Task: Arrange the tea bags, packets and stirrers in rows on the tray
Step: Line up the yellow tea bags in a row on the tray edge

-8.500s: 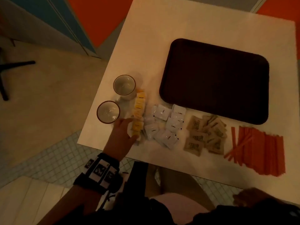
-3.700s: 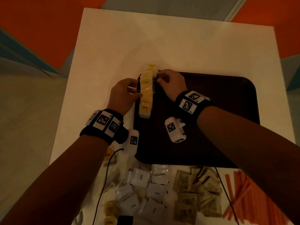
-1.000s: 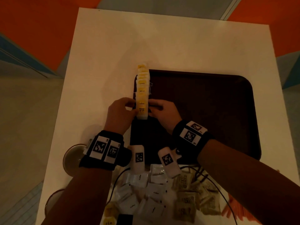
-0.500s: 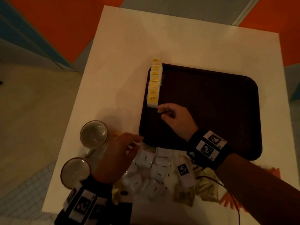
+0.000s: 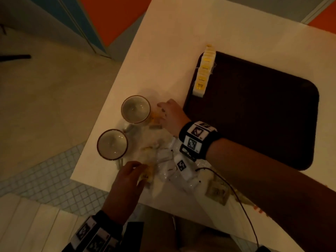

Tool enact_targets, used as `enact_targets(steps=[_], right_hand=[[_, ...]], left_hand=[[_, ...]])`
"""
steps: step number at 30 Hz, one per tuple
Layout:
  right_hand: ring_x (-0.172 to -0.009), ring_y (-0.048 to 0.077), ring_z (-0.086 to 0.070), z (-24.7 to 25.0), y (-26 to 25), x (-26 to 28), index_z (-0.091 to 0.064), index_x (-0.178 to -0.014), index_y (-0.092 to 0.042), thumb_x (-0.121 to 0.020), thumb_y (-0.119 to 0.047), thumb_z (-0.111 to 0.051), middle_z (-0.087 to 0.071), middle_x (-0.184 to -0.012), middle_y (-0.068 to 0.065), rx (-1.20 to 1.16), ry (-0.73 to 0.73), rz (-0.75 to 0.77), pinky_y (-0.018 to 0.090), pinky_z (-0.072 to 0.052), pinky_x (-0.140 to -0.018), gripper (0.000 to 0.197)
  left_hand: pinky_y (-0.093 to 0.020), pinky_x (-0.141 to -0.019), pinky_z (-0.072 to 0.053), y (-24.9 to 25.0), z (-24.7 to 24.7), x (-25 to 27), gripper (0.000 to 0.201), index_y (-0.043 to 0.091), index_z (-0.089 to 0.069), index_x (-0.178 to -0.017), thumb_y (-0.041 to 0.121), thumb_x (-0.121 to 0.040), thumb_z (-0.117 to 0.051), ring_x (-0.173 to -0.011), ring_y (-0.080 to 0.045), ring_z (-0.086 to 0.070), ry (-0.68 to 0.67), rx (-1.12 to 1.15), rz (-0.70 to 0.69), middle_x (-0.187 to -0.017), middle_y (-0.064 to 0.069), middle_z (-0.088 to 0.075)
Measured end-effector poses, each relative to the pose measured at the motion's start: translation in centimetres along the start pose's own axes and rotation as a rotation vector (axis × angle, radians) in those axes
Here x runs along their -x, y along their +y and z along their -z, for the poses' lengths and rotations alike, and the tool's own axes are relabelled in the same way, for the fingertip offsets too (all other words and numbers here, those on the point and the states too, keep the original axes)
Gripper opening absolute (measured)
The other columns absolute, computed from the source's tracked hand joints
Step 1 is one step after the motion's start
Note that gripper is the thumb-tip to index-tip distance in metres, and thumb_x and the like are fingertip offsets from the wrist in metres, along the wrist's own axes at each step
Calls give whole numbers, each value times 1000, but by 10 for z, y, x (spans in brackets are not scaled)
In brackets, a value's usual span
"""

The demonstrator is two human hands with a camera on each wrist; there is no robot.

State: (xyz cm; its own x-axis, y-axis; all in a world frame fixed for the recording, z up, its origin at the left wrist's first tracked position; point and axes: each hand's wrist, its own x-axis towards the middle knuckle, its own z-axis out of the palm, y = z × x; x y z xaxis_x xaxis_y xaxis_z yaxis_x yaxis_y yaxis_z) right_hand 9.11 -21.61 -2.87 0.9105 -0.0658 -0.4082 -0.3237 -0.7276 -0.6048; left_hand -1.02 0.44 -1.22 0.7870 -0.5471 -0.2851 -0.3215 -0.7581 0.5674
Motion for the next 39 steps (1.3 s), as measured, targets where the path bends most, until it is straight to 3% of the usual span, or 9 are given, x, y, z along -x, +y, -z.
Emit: enact_targets(steps=[7,11,15,19,25,28,32,36,39], right_hand=[[-108,32,-44,-11,-9,-9,-53,-111,-13,-75,-28,-74,-41,-119,13,98,-29,-69,38,-43,-89,45],[-101,30,-50,-6,-10,-5,-51,-105,-9,-74,-15,-70,-51,-112,13,37,-79,-64,32,-43,-76,37],[-83,17,-54,1,-2,14,-54,-98,-7,-80,-5,-64,-56,-92,3,-170,30,-3,23,-39,-66,22],[-72,3,-54,24,0,38,-63,-90,-12,-84,-12,-64,-59,-79,-7,-219,119,90,6,-40,-61,7],[-69,-5,-56,44,-41,57,-69,-88,-18,-78,-21,-72,-63,-83,-16,31,-392,308,0,-39,-63,11],[-78,8,-52,13,-59,49,-66,-91,-7,-81,-14,-68,-64,-97,1,262,-520,409,9,-35,-61,12],[-79,17,-46,-20,-68,39,-62,-88,-9,-87,-3,-50,-52,-84,4,488,-566,435,12,-27,-53,13],[-79,21,-42,-14,-60,41,-62,-100,-10,-91,-10,-46,-56,-85,11,513,-409,359,29,-34,-66,18],[-83,21,-53,2,-48,51,-59,-88,-12,-87,-11,-52,-58,-83,4,333,-306,377,28,-34,-68,8]], left_hand=[[-31,-82,-48,-2,-4,2,37,21,-56,-121,21,-85,-64,-103,-24,-53,-74,-34,61,-121,-5,-49],[-37,-65,-54,7,-3,-2,23,13,-66,-92,7,-72,-75,-81,-26,-59,-100,-52,-74,-94,-4,-60],[-12,-68,-34,4,-4,-3,16,18,-63,-103,17,-87,-61,-83,-8,-49,-81,103,104,-99,4,-57],[-11,-65,-37,-4,6,2,10,24,-66,-92,16,-85,-66,-73,-2,-54,-19,303,131,-88,12,-61],[-6,-64,-40,-11,5,2,13,28,-66,-83,21,-77,-74,-79,0,-54,36,330,71,-87,16,-56],[-7,-69,-37,-12,-8,0,9,23,-71,-88,21,-79,-72,-84,-1,-52,15,245,61,-97,10,-52],[-12,-69,-37,-4,-17,0,8,16,-72,-90,18,-83,-68,-82,-11,-54,20,228,63,-98,4,-56],[-10,-64,-42,-8,-11,8,8,22,-71,-90,21,-83,-68,-75,-3,-57,38,314,64,-85,13,-61],[-8,-68,-45,-13,-7,17,15,31,-67,-90,19,-80,-70,-81,-2,-60,48,422,85,-81,18,-65]])
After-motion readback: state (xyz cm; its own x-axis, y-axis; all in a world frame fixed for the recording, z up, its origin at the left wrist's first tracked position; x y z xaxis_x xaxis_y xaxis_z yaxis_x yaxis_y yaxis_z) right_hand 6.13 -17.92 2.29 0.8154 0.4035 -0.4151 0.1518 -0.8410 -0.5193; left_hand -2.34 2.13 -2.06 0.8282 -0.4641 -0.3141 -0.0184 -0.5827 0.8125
